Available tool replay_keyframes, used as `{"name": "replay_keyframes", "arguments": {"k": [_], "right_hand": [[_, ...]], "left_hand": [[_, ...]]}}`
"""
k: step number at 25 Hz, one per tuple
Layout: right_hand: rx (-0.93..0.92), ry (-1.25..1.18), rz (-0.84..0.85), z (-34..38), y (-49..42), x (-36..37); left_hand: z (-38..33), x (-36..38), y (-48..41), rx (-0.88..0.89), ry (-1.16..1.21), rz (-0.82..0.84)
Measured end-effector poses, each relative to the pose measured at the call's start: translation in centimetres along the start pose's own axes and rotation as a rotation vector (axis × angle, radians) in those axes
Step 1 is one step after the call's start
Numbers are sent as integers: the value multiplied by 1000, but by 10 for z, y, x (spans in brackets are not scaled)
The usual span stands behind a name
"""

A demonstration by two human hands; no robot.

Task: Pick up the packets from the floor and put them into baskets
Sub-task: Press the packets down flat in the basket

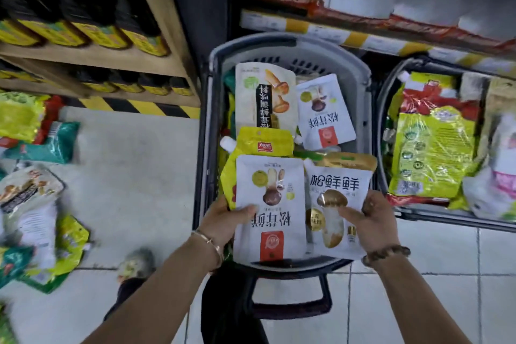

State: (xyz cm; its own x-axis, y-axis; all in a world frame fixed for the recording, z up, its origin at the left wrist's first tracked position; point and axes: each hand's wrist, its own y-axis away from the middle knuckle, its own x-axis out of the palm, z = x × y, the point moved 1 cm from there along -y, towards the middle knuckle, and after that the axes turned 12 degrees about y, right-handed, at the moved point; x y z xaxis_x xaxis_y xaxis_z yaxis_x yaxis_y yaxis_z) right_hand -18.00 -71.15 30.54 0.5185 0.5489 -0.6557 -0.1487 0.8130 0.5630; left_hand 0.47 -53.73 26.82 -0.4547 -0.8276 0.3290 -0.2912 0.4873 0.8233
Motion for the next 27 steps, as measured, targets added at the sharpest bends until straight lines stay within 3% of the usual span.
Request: {"name": "replay_keyframes", "arguments": {"k": [6, 9, 11, 13, 16, 20, 22, 27], "right_hand": [[127, 89, 55, -33, -39, 20], [196, 232, -1, -31, -36, 27], [100, 409, -93, -28, -29, 29], [-44, 517, -168, -22, -20, 35], [-123, 494, 50, -13, -4, 58], [-179, 806, 253, -22, 1, 86], [-173, 908, 277, -24, -1, 91], [-159, 1006, 261, -31, -5, 99]], "left_hand": [[16, 20, -34, 26, -198, -184], [14, 28, -25, 127, -515, -413], [13, 30, -15, 292, -729, -479], [16, 34, -10, 493, -1022, -381], [31, 38, -16, 481, -1421, -155], [43, 35, -21, 522, -1515, -186], [47, 38, -25, 583, -1566, -219], [55, 36, -32, 504, -1616, -182]]}}
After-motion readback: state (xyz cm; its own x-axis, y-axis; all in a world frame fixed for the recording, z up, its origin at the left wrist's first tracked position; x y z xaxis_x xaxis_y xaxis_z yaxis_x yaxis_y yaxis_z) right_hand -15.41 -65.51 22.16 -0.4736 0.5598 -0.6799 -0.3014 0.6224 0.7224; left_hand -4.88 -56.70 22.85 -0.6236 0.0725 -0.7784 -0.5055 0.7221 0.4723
